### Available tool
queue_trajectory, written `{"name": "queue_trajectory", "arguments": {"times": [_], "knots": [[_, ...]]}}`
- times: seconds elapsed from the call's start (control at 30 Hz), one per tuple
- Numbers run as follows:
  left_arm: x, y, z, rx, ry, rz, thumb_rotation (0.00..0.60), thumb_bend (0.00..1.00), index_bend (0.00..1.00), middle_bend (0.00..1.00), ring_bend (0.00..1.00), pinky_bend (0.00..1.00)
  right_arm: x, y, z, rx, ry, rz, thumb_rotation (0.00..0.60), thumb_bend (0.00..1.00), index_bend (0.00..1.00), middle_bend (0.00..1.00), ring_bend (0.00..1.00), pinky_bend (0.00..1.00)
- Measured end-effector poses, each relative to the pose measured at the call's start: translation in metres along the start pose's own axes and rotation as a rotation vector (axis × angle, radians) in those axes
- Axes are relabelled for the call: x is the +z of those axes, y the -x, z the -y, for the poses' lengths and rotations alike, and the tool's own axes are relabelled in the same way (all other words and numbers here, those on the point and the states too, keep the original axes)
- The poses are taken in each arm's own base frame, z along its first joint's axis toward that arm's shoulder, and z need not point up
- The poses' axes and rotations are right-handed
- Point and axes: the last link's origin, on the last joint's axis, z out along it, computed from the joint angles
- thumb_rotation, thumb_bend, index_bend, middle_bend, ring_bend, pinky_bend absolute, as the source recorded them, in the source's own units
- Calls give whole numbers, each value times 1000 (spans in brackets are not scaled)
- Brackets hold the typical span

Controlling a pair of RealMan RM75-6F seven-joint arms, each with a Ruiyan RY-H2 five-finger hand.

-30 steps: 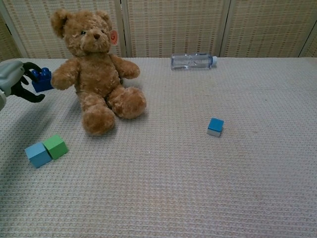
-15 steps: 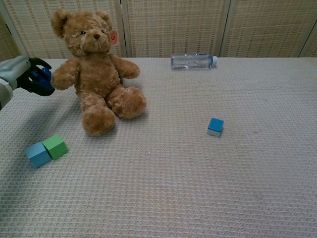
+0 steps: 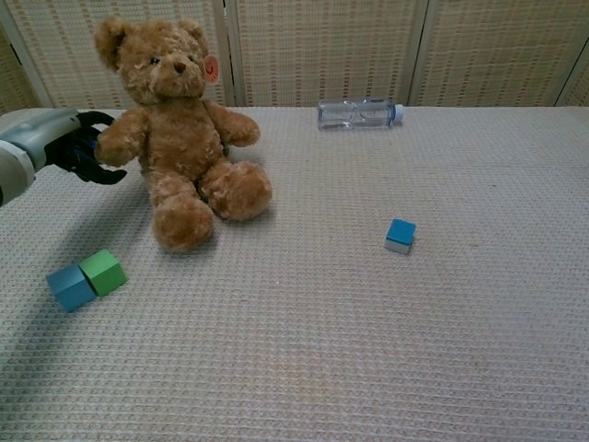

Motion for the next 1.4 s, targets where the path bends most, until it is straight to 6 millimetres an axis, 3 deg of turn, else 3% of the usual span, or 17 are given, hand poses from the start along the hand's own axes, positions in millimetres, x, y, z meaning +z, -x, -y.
{"name": "queue_trajectory", "arguments": {"times": [0.17, 0.4, 0.67, 1.0, 1.4], "knots": [[1, 3, -6, -42, -10, -13, 600, 333, 119, 214, 244, 384, 0, -1, 0, 2, -1, -3, 600, 98, 0, 7, 0, 72], [7, 6, -8, -86, -42, -60, 600, 332, 228, 291, 276, 397, 1, -1, -1, 3, 1, -3, 600, 98, 0, 7, 0, 73], [10, 4, -8, -100, -63, -144, 600, 332, 355, 419, 385, 412, 0, 0, 0, 5, -1, -4, 600, 98, 0, 7, 0, 73], [12, 4, -4, -41, -10, -222, 600, 332, 381, 438, 400, 411, 1, 1, 0, 7, -1, 0, 600, 98, 0, 7, 0, 75], [13, 10, 3, -35, -52, -156, 600, 331, 390, 444, 402, 412, 1, 1, 0, 9, 0, 1, 600, 98, 0, 7, 0, 77]]}}
